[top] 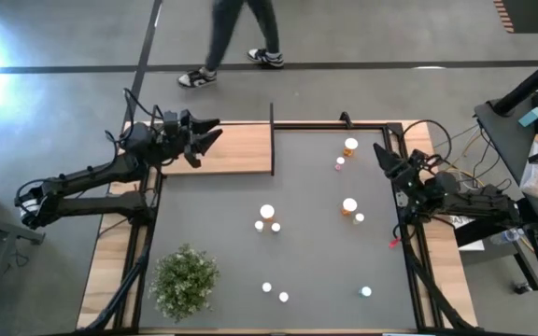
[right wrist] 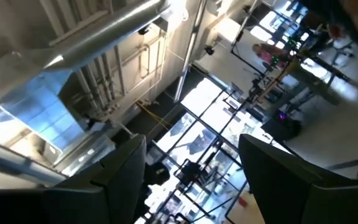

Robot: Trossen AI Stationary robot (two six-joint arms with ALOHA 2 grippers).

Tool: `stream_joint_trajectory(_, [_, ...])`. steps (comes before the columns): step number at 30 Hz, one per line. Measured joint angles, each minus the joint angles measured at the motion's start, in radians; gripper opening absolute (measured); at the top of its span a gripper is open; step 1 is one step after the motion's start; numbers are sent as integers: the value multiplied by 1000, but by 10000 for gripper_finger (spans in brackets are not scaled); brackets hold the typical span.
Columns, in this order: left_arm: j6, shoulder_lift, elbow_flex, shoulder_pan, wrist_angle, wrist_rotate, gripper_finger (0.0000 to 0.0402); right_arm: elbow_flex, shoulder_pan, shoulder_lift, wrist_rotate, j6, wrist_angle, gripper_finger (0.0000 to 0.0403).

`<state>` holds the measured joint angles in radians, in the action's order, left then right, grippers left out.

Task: Pick and place medicine bottles onto shelf by color
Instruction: Move the bottom left orange pill bottle to the middle of the table

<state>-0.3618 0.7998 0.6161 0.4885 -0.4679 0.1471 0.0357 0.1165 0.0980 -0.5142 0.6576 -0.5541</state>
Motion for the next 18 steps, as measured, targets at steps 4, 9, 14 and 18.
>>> stream_joint_trajectory(4, [-1, 0, 4, 0, 0, 0, 193, 58, 0, 26, 39, -100, 11, 247])
stream_joint_trajectory(9, [-2, 0, 5, 0, 5, 3, 193, 219, 0, 88, 92, -188, 241, 247])
stream_joint_trajectory(14, [-81, 0, 5, 0, 6, 5, 193, 435, -1, 225, 170, -156, 656, 247])
stream_joint_trajectory(18, [-118, 0, 5, 0, 5, 7, 193, 584, -1, 383, 261, -128, 808, 247])
